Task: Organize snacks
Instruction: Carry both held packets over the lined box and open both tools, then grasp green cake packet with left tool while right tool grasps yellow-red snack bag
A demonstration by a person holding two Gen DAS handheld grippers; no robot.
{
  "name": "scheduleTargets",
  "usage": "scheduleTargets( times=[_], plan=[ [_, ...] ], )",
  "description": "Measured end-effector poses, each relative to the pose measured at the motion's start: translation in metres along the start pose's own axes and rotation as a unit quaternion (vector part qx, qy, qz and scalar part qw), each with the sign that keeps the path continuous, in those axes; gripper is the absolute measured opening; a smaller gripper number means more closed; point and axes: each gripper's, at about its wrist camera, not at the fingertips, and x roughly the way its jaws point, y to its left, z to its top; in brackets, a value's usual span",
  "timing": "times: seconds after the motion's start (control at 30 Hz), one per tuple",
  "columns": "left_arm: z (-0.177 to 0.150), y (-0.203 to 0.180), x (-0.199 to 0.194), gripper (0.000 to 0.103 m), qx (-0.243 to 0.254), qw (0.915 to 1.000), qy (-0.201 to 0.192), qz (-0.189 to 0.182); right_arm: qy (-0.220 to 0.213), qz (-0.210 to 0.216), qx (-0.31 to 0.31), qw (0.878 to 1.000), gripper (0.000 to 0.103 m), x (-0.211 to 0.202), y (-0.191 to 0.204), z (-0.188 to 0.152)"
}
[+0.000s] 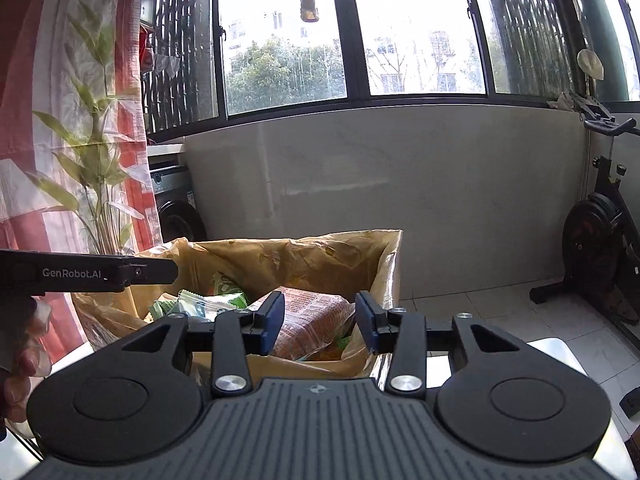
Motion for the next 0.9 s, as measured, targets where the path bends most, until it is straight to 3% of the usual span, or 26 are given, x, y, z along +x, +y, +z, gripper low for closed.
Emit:
scheduleTargets(
  times=[0.17, 0.33, 0.47, 0.53, 0.77, 0.9],
  plan=[
    [-0.012, 0.025, -0.027, 0.067, -0.020, 0.9997, 0.010, 0.011, -0.027, 0.014, 0.023, 0.999, 0.045, -0.036, 0.003, -0.009],
    [-0.026, 0.040, -0.067, 0.073, -0.009, 0.9997, -0.001, 0.022, -0.064, 0.030, 0.039, 0.997, 0.057, -0.070, 0.013, -0.031],
    [-0.049, 0.051, -0.087, 0.074, 0.010, 0.9989, 0.012, 0.044, -0.051, 0.029, 0.051, 0.997, 0.057, -0.081, 0.024, -0.059],
    [-0.067, 0.059, -0.090, 0.074, 0.006, 0.9985, 0.030, 0.046, -0.029, 0.027, 0.053, 0.998, 0.057, -0.079, 0.032, -0.078],
    [-0.118, 0.088, -0.092, 0.074, -0.022, 0.9946, 0.078, 0.064, 0.115, 0.035, 0.032, 0.992, 0.057, -0.046, 0.063, -0.149],
    [-0.137, 0.098, -0.090, 0.074, -0.019, 0.9926, 0.099, 0.069, 0.184, 0.030, -0.018, 0.982, 0.067, -0.035, 0.080, -0.176]
  ],
)
